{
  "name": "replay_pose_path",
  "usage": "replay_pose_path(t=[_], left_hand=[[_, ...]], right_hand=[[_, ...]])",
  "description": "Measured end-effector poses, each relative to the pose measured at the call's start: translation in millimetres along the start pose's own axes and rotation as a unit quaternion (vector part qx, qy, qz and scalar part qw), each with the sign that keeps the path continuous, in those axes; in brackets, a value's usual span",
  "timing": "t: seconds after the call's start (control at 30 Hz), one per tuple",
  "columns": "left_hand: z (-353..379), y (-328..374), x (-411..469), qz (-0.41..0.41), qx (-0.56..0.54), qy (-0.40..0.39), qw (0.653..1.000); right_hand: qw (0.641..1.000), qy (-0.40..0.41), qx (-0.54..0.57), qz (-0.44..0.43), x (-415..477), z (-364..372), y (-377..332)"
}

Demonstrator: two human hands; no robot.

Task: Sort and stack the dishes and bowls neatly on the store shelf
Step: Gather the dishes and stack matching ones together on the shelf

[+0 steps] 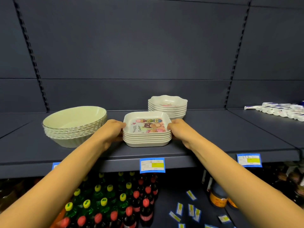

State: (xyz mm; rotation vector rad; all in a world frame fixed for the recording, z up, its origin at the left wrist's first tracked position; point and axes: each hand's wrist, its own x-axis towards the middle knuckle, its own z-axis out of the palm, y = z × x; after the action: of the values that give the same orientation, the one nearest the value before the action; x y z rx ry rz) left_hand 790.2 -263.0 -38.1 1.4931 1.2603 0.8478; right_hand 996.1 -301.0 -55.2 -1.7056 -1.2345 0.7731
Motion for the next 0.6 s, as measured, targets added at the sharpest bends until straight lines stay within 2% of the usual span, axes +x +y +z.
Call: replay_pose_path(t=[0.17, 0.27, 0.33, 0.4, 0.47, 0.6], left_hand=[[3.4, 4.3, 12.9, 0.043, 0.103, -0.011, 0.994], [14.8, 25.4, 21.5, 0.14, 0.178, 0.045, 0.973], [24.8, 41.2, 33.0, 0.168, 0.192, 0.046, 0.966], [39.7, 54.7, 51.8, 0.155, 0.183, 0.038, 0.97], [54.3, 66.1, 68.9, 0.125, 0.181, 0.022, 0.975], [72.9, 76.5, 101.4, 0.053, 0.216, 0.026, 0.975]], right_hand=[[0.998, -0.044, -0.035, -0.006, 5.6, -20.4, -2.9], [0.998, 0.028, -0.057, -0.027, 15.7, -50.7, -8.3], [0.991, 0.086, -0.093, -0.032, 29.9, -69.6, -11.7], [0.984, 0.142, -0.104, -0.025, 50.4, -86.0, -14.0], [0.985, 0.15, -0.088, -0.003, 70.5, -96.0, -16.4], [0.997, 0.056, 0.004, 0.058, 98.3, -94.8, -15.7]])
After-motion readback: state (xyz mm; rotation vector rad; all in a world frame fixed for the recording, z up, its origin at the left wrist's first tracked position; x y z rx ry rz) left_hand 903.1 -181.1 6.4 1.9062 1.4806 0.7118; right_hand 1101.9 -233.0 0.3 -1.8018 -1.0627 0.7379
